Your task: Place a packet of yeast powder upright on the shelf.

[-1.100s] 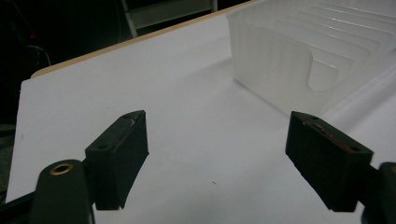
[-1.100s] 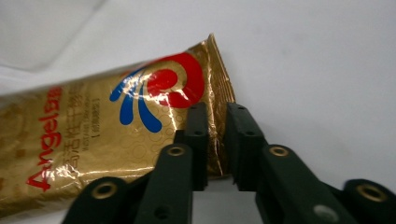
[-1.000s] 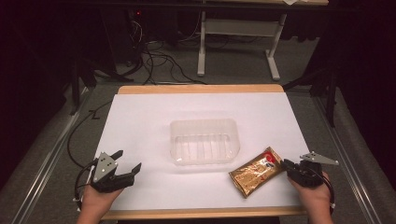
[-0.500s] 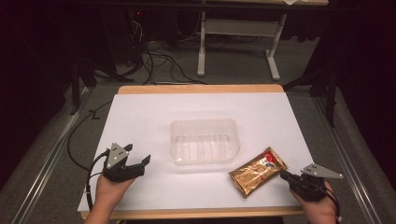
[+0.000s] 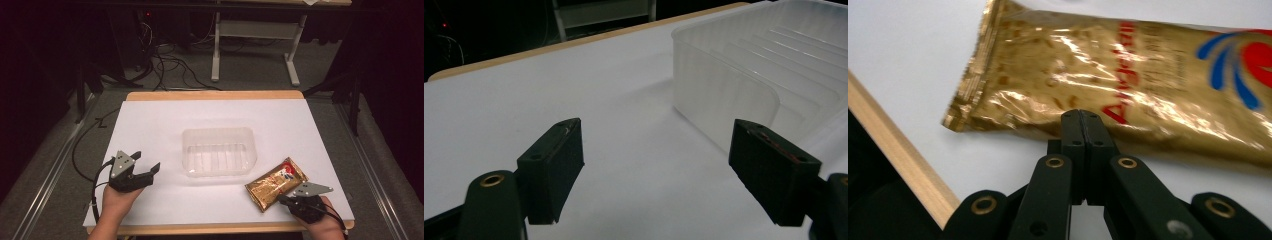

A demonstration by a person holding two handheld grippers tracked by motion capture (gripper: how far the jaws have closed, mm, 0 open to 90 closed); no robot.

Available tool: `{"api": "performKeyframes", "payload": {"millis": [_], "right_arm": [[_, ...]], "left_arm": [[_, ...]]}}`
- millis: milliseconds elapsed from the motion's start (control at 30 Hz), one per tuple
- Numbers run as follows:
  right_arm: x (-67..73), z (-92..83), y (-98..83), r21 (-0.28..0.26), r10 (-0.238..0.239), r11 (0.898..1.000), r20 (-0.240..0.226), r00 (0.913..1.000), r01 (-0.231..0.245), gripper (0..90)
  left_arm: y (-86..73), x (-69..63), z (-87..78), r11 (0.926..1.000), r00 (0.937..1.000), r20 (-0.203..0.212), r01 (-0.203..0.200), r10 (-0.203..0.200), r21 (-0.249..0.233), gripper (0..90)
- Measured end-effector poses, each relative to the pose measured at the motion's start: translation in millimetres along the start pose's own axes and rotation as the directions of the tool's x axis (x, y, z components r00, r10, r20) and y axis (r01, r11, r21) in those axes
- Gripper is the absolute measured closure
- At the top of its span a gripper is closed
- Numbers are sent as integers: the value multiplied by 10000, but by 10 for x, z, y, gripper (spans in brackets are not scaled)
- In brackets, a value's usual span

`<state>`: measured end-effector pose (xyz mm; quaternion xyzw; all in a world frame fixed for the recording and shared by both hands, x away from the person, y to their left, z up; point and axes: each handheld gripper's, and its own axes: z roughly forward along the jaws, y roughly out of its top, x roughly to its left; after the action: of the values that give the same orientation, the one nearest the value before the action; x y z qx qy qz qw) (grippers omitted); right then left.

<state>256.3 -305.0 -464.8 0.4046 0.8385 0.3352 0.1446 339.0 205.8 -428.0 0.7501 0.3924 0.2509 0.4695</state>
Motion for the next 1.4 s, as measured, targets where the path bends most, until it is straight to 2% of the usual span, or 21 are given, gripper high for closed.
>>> {"api": "performKeyframes", "payload": {"millis": [133, 167, 267, 400, 533, 800, 833, 867, 900, 1000, 1133, 1233, 1400], "right_arm": [[63, 75, 76, -57, -285, 9996, -206, 9994, 284, 900], [93, 133, 134, -14, -493, 9988, -336, 9982, 493, 900], [111, 181, 186, 66, -680, 9976, -378, 9970, 683, 900], [129, 213, 235, -132, -929, 9956, -593, 9939, 923, 898], [109, 128, 239, -601, -758, 9956, -631, 9951, 721, 874], [-122, 47, 227, -1361, 340, 9900, -294, 9990, -377, 797], [-173, 11, 221, -1588, 689, 9847, -217, 9974, -714, 775], [-183, -4, 217, -1636, 838, 9828, -157, 9964, -852, 766], [-183, -4, 217, -1636, 838, 9828, -157, 9964, -852, 766], [-227, -38, 179, -1766, 1231, 9772, 193, 9922, -1178, 713], [-285, -109, 132, -2150, 1837, 9618, 481, 9818, -1694, 640], [-356, -126, 99, -2251, 2426, 9487, 691, 9677, -2218, 598], [-484, -162, 18, -2346, 3043, 9327, 1048, 9468, -2738, 552]], "left_arm": [[-15, -2, -29, 10000, 10000, -6, -37, 37, 28, 225], [-20, -5, -39, 10000, 10000, -18, -43, 43, 16, 225], [-48, -9, -64, 9999, 10000, -78, -23, 24, 152, 225], [-75, -14, -103, 9998, 9997, -225, -1, 5, 195, 225], [-90, -32, -139, 9998, 9997, -242, 54, -49, 211, 225], [-105, -54, -157, 9990, 9993, -187, -310, 316, 323, 224], [-110, -58, -170, 9991, 9994, -173, -298, 304, 310, 225], [-114, -60, -177, 9991, 9994, -182, -292, 298, 318, 225], [-117, -64, -181, 9991, 9995, -175, -275, 281, 336, 225], [-99, -67, -185, 9993, 9994, -172, -299, 303, 245, 226], [-98, -69, -179, 9993, 9996, -101, -263, 266, 260, 227], [-103, -49, -149, 9990, 9998, -87, -193, 197, 400, 227], [-116, -49, -166, 9991, 9999, 3, -139, 139, 392, 227]]}}
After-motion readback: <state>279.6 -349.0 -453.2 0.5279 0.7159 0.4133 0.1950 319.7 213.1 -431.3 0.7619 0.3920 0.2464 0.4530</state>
